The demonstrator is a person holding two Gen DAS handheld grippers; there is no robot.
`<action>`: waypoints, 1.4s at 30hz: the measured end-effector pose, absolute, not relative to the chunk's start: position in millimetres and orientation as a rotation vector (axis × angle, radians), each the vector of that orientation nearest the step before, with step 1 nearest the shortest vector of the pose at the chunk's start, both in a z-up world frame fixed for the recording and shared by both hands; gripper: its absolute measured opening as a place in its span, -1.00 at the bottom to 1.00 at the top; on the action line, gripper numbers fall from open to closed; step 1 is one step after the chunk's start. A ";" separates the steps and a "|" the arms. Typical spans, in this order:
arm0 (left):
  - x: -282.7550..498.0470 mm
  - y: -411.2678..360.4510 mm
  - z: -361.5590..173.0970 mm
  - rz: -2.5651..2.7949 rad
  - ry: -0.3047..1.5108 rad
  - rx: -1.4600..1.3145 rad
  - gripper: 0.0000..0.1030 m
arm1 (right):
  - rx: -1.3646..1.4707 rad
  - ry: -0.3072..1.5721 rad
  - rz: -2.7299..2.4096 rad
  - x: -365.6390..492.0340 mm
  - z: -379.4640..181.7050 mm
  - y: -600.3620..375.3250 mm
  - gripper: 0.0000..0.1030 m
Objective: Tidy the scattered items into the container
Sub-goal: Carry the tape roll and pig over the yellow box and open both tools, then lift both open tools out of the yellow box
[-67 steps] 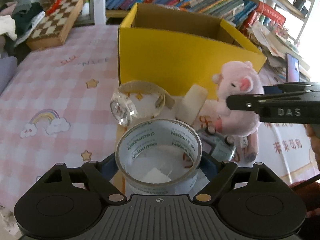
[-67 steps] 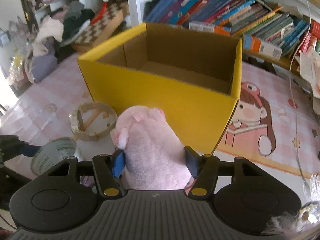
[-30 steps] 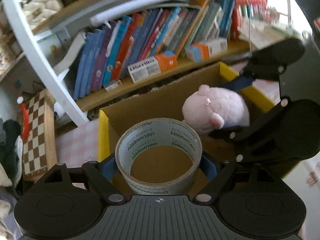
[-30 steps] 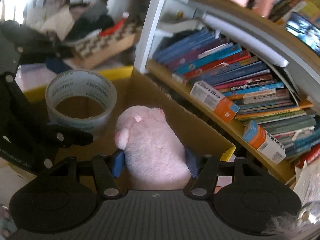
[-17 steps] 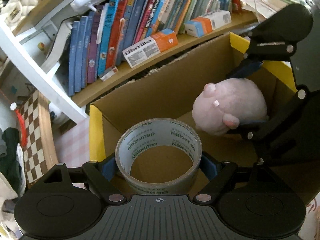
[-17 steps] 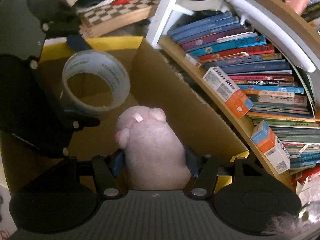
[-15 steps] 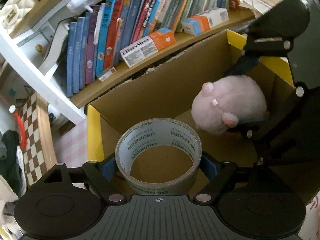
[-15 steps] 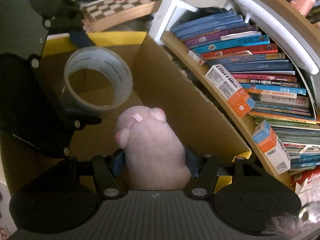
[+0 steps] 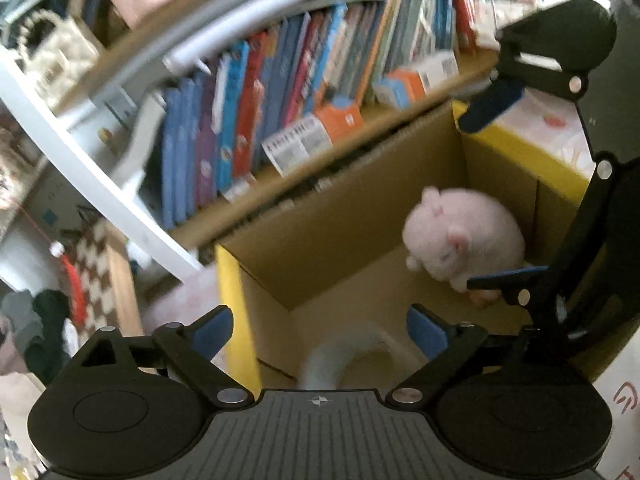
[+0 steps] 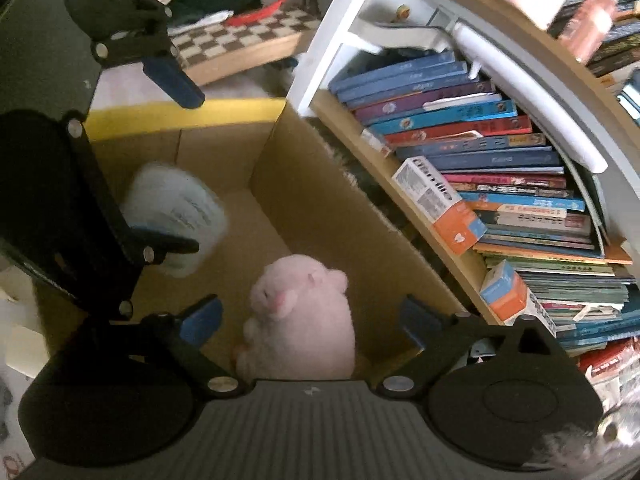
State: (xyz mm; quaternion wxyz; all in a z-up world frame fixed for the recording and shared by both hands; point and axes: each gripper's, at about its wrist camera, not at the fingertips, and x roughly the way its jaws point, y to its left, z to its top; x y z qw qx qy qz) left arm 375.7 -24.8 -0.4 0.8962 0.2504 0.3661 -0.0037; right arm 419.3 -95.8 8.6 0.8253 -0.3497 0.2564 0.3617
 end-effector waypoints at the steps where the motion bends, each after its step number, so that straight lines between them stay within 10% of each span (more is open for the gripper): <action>1: 371.8 -25.0 5.8 -0.005 0.734 0.512 0.87 | -0.734 0.538 0.757 418.0 12.9 -98.1 0.88; 22: 226.5 -22.3 106.3 0.048 0.390 0.262 0.93 | -0.309 0.456 0.712 301.0 103.0 -217.0 0.96; 42: 144.2 -26.7 18.3 0.073 0.599 0.110 0.93 | -0.192 0.735 0.581 226.9 9.4 -214.7 0.96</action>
